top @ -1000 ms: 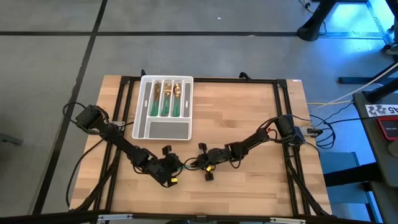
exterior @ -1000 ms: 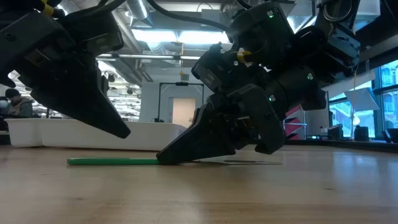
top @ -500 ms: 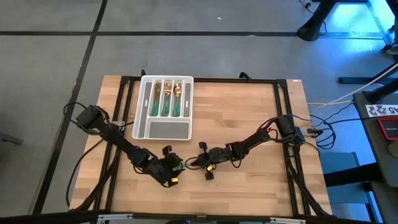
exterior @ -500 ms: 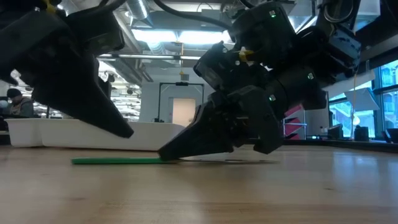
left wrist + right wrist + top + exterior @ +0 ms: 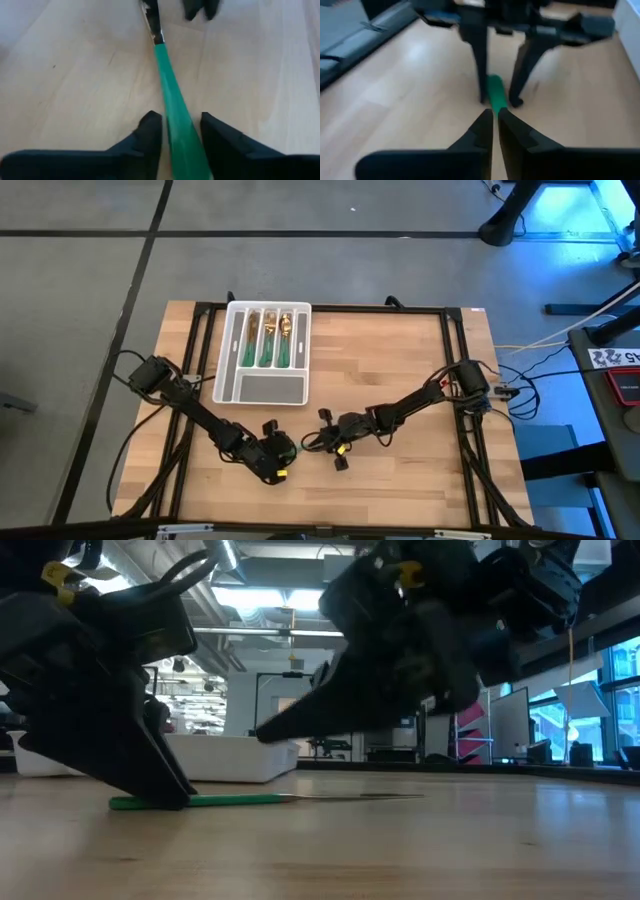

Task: Sort silverware
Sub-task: Put the green knife into the white cutlery tray

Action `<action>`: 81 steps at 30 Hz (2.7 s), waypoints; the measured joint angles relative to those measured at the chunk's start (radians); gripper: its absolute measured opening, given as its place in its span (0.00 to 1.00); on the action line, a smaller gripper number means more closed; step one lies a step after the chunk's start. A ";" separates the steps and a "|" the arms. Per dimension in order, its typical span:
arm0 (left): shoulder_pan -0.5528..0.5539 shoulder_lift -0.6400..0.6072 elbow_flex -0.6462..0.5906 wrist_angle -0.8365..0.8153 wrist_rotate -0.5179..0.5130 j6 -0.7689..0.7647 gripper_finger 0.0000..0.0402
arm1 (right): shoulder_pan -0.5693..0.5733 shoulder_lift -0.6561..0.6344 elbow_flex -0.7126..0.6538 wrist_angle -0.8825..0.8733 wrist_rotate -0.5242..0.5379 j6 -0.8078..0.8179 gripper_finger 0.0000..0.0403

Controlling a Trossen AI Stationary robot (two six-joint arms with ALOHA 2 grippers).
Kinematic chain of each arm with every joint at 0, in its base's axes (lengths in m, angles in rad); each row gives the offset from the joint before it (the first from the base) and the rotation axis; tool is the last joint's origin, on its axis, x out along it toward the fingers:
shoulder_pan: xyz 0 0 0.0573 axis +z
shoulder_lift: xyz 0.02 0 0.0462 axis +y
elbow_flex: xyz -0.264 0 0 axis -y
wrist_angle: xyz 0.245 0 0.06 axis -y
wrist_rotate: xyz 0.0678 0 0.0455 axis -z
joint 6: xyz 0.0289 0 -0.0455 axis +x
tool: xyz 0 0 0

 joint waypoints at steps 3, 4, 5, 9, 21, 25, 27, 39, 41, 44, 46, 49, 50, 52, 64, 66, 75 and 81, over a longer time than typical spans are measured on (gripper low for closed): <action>-0.001 0.001 0.000 -0.002 0.011 -0.007 0.20 | 0.000 -0.009 0.002 0.001 -0.034 -0.006 0.11; -0.002 0.001 0.000 -0.001 0.014 -0.005 0.17 | 0.000 -0.009 0.002 0.000 -0.053 -0.010 0.13; -0.003 0.001 -0.001 -0.001 0.013 -0.005 0.14 | 0.000 -0.009 0.002 0.000 -0.072 -0.014 0.14; -0.009 0.000 -0.001 0.005 0.025 -0.001 0.02 | 0.000 -0.009 0.002 0.005 -0.094 -0.015 0.18; -0.017 0.002 -0.002 0.006 0.018 -0.004 0.00 | -0.041 -0.007 -0.050 0.003 -0.101 0.001 0.22; -0.016 0.002 -0.003 0.007 0.017 -0.004 0.00 | -0.039 0.008 -0.050 0.000 -0.118 -0.030 0.31; -0.016 0.002 -0.003 0.007 0.017 -0.008 0.00 | -0.036 0.024 -0.050 -0.001 -0.120 -0.028 0.36; -0.017 0.002 -0.007 0.064 -0.056 -0.006 0.00 | 0.003 0.109 -0.046 0.004 0.006 0.006 0.40; -0.017 -0.002 -0.010 0.107 -0.083 0.044 0.00 | 0.002 0.132 -0.044 0.010 -0.002 0.010 0.33; -0.015 -0.031 -0.011 0.155 -0.146 0.089 0.00 | 0.002 0.162 -0.042 0.040 -0.004 0.027 0.20; -0.016 -0.060 -0.009 0.179 -0.187 0.105 0.00 | 0.002 0.175 -0.042 0.057 -0.014 0.029 0.11; -0.017 -0.097 -0.009 0.195 -0.206 0.155 0.00 | 0.001 0.177 -0.042 0.061 -0.013 0.028 0.05; -0.016 -0.112 -0.009 0.198 -0.209 0.172 0.00 | 0.001 0.178 -0.042 0.061 -0.007 0.028 0.05; -0.017 -0.132 -0.007 0.202 -0.215 0.197 0.00 | 0.002 0.178 -0.042 0.064 0.000 0.030 0.07; -0.034 -0.109 -0.006 0.161 -0.107 0.281 0.20 | 0.000 0.179 -0.050 0.151 -0.005 0.053 0.05; -0.035 -0.086 -0.006 0.160 -0.105 0.269 0.28 | 0.001 0.165 -0.050 0.145 -0.001 0.054 0.05; -0.033 -0.021 -0.005 0.153 -0.113 0.181 0.53 | 0.000 0.113 -0.053 0.146 0.009 0.053 0.05; -0.032 0.037 -0.005 0.152 -0.116 0.146 0.56 | -0.001 0.090 -0.055 0.144 0.040 0.053 0.05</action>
